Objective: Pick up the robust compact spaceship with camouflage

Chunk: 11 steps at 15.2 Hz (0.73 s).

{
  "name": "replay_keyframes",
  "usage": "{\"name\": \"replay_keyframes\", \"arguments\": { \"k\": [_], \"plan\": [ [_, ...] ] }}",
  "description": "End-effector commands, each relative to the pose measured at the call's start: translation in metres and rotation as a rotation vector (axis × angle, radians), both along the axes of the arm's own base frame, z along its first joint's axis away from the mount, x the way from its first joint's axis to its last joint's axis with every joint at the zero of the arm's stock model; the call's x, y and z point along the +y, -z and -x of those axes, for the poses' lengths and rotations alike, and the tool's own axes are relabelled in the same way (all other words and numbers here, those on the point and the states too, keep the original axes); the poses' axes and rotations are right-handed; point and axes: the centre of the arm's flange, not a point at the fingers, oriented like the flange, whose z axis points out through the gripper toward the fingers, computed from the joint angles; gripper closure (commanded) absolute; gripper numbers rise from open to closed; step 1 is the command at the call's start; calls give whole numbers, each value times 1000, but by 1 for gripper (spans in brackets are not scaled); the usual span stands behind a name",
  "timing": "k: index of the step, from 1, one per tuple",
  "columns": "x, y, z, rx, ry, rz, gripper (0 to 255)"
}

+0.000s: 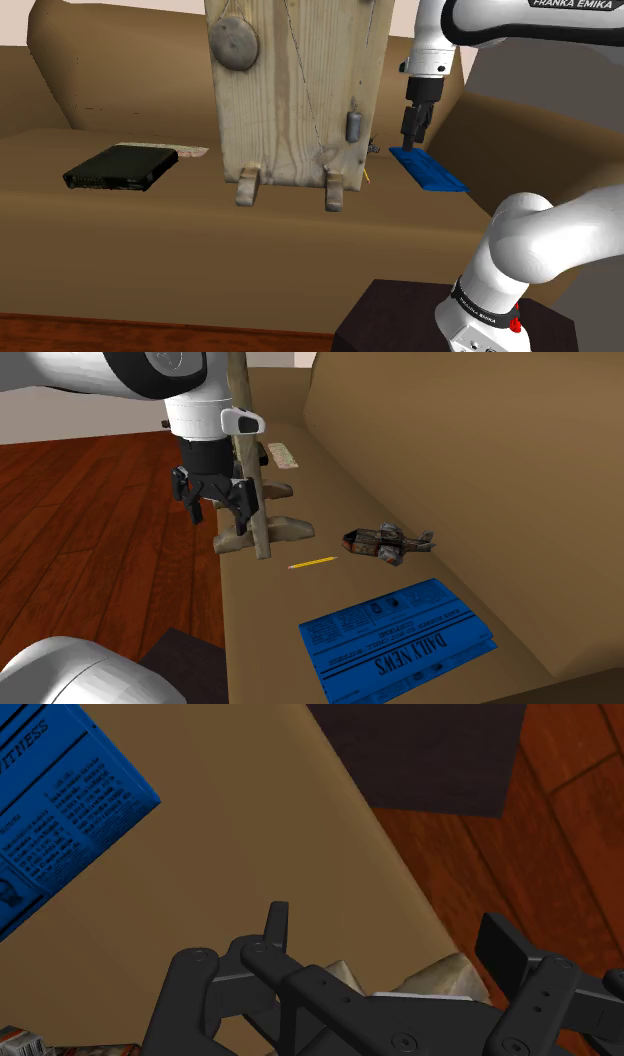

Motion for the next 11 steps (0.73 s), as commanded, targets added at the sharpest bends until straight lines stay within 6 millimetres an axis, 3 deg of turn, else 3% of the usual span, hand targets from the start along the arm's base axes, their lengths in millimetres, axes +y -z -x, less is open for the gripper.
{"name": "replay_keyframes", "arguments": {
  "k": [1, 11],
  "plan": [
    [0, 0, 0, 0, 0, 0, 0],
    [-100, 40, -79, 16, 13, 1, 0]
  ]
}}
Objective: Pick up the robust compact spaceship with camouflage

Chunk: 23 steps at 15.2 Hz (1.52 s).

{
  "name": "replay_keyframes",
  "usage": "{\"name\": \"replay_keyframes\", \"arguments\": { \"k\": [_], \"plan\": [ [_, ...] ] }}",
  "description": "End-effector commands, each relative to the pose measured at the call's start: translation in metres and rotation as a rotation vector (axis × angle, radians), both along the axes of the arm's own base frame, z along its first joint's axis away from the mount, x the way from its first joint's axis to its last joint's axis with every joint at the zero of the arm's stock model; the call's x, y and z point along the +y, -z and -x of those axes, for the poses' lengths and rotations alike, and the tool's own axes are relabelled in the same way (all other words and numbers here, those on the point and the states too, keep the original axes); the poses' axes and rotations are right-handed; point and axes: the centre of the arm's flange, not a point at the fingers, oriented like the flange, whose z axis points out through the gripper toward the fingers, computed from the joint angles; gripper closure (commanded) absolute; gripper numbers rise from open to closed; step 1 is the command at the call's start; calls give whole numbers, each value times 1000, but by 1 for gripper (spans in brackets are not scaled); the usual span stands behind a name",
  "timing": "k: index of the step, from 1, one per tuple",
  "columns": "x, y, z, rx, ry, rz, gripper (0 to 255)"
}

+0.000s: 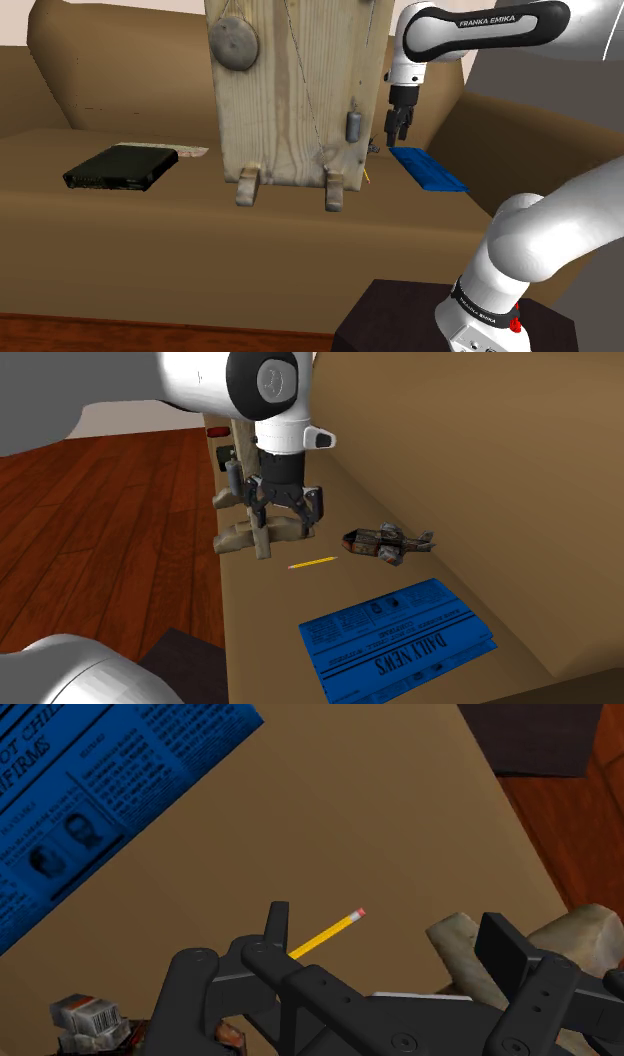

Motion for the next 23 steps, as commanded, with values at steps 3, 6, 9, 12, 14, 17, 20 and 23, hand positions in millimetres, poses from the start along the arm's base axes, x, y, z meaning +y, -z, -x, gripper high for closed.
{"name": "replay_keyframes", "arguments": {
  "k": [3, 6, 9, 12, 14, 17, 20, 23],
  "plan": [
    [-40, 17, -28, 6, 5, 1, 0],
    [-70, 29, -52, 11, 9, 2, 0],
    [-100, 41, -75, 16, 13, 2, 0],
    [-131, 54, -98, 21, 17, 3, 0],
    [-151, 62, -113, 24, 19, 3, 0],
    [-182, 75, -135, 29, 23, 3, 0],
    [-210, 86, -156, 34, 27, 3, 0],
    [-210, 102, -156, 34, 27, 3, 0]
  ]
}}
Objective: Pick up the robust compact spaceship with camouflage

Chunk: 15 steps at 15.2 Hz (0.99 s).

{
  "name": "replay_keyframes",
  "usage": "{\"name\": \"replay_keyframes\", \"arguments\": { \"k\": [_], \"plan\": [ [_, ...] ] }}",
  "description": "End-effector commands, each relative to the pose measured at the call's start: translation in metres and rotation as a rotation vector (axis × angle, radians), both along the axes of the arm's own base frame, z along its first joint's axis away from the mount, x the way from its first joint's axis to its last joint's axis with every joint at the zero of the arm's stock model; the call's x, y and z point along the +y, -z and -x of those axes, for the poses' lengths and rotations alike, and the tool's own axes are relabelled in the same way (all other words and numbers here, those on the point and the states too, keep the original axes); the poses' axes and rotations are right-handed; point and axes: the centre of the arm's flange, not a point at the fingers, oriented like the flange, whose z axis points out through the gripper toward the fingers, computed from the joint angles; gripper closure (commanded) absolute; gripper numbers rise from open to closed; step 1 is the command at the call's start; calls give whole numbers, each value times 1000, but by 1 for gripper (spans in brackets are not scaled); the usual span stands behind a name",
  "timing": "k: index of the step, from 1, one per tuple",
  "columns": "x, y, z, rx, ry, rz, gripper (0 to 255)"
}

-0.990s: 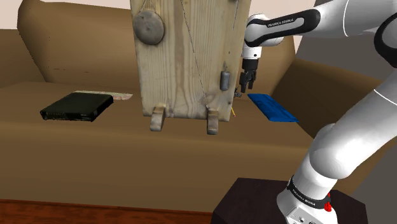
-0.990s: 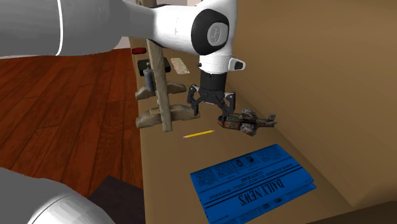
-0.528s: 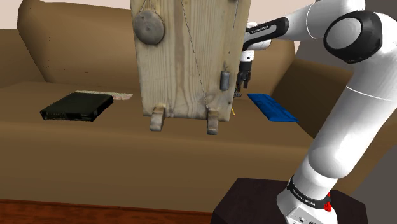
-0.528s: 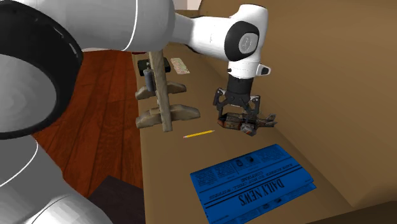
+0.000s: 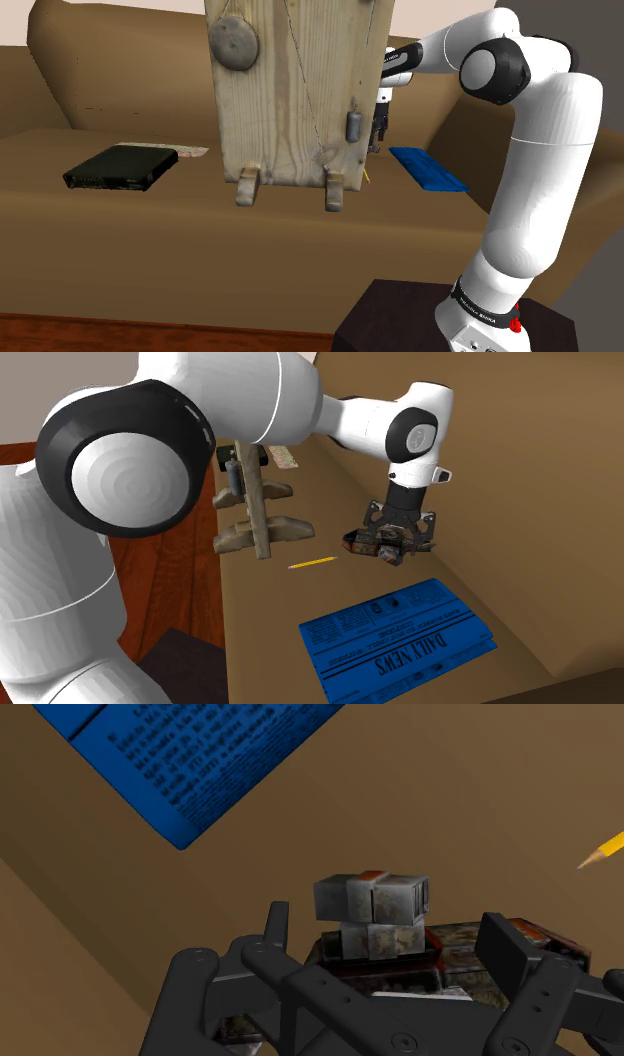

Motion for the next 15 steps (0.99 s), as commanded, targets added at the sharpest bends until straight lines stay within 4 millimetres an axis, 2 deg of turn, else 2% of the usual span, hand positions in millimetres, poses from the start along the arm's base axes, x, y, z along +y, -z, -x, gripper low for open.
{"name": "replay_keyframes", "arguments": {
  "k": [1, 4, 6, 7, 15],
  "plan": [
    [-1, 10, -1, 0, 0, 0, 0],
    [-1, 26, -1, 0, 0, 0, 0],
    [-1, 29, -1, 0, 0, 0, 0],
    [0, 29, 0, 0, 0, 0, 255],
    [0, 29, 0, 0, 0, 0, 255]
  ]
}}
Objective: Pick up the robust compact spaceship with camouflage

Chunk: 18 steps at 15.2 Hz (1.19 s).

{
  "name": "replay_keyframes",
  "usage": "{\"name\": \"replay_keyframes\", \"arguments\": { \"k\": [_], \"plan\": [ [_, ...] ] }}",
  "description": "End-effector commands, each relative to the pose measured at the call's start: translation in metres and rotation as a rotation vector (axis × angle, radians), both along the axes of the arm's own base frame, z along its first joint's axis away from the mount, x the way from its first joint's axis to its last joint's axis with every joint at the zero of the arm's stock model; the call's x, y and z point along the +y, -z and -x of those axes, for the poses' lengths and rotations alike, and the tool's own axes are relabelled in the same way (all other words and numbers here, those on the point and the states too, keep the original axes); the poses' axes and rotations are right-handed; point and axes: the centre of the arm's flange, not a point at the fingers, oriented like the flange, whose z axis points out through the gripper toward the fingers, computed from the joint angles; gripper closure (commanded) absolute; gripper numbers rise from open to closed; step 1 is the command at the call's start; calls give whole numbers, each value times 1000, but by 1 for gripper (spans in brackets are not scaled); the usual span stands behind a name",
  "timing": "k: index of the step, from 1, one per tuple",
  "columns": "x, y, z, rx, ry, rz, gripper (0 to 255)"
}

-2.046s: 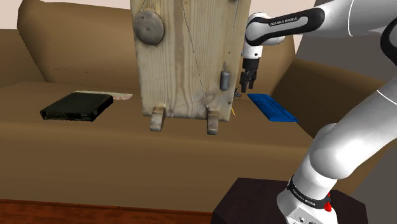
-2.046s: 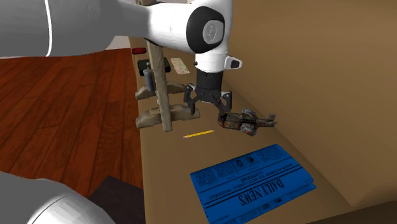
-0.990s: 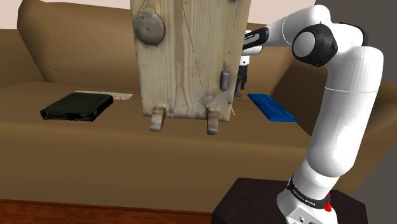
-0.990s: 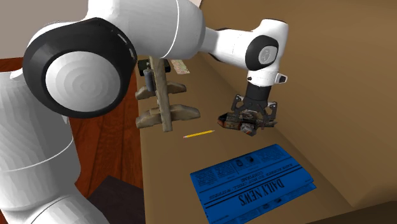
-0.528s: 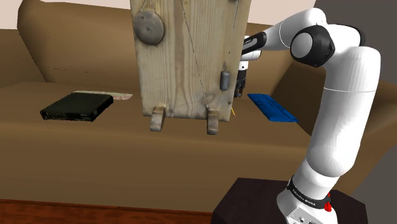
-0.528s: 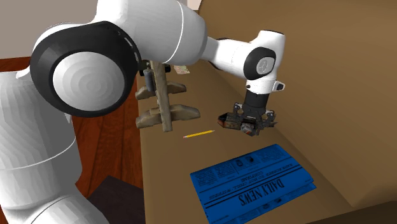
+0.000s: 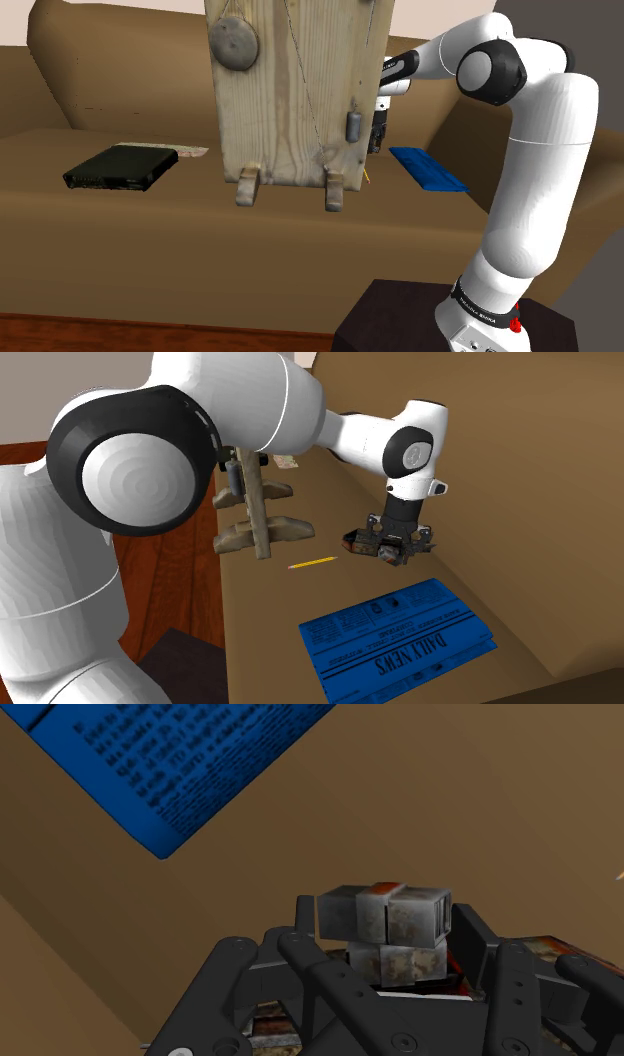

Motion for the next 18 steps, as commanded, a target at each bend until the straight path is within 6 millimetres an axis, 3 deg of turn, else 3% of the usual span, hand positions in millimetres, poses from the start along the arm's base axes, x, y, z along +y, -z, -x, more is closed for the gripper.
{"name": "replay_keyframes", "arguments": {
  "k": [1, 16, 18],
  "plan": [
    [-1, 1, -1, 1, 0, 0, 255],
    [-1, -79, -1, 1, 0, 0, 255],
    [-1, -79, -1, 1, 0, 0, 255]
  ]
}}
